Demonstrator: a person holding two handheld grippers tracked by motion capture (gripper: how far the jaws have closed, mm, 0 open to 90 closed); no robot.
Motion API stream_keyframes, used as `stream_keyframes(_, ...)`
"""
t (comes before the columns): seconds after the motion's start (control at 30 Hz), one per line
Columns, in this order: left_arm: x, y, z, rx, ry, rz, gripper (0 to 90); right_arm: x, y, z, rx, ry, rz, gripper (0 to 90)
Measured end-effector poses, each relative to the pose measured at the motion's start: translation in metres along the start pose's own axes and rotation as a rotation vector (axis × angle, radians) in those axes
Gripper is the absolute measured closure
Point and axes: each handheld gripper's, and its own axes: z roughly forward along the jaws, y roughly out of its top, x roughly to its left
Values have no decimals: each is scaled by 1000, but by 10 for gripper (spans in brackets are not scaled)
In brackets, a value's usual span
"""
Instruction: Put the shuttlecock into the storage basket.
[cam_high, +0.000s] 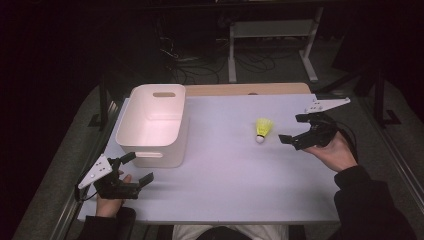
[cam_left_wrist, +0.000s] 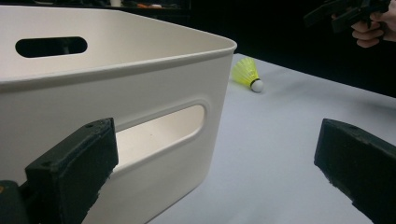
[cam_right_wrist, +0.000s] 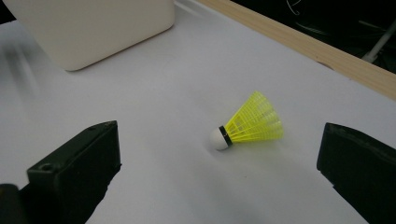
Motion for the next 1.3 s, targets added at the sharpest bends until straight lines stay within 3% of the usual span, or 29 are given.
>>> stream_keyframes(0.73, 0, 0, 0, 1, -1, 2, 0, -14, 11, 13, 42, 17, -2, 0)
stream_keyframes(1.3, 0, 0, 0, 4, -2, 1, 0, -38, 17, 28, 77, 17, 36, 24)
